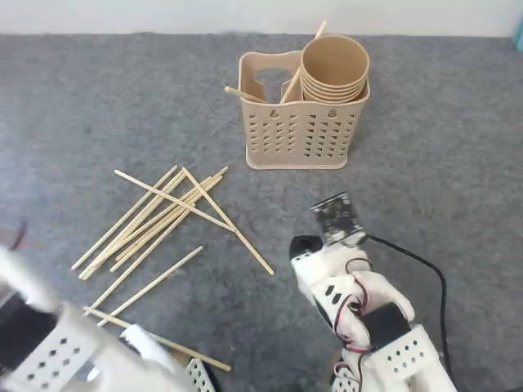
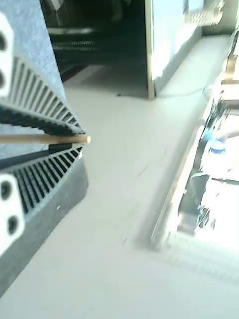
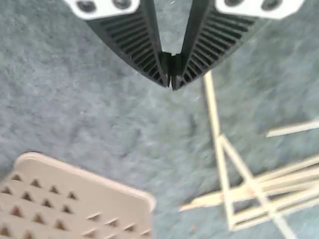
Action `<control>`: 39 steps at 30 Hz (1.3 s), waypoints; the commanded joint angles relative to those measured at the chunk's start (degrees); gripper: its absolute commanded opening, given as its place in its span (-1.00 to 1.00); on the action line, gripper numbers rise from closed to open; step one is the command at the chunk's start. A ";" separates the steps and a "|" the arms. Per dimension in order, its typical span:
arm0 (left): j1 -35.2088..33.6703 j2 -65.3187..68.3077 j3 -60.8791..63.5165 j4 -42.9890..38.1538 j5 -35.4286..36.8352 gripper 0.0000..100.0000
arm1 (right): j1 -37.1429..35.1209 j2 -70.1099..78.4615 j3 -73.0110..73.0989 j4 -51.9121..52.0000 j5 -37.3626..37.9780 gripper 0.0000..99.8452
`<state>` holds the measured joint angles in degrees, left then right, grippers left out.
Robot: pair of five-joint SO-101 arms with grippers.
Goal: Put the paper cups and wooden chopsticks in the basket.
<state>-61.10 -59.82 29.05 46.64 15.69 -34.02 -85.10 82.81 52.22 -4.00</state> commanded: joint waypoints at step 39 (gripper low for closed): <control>-32.97 69.36 -58.77 -9.14 0.62 -0.98 | -45.93 53.76 -18.64 -27.21 -8.97 -0.70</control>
<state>-93.63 10.15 -26.51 39.78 15.78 -78.86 -29.45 67.25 23.21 -12.62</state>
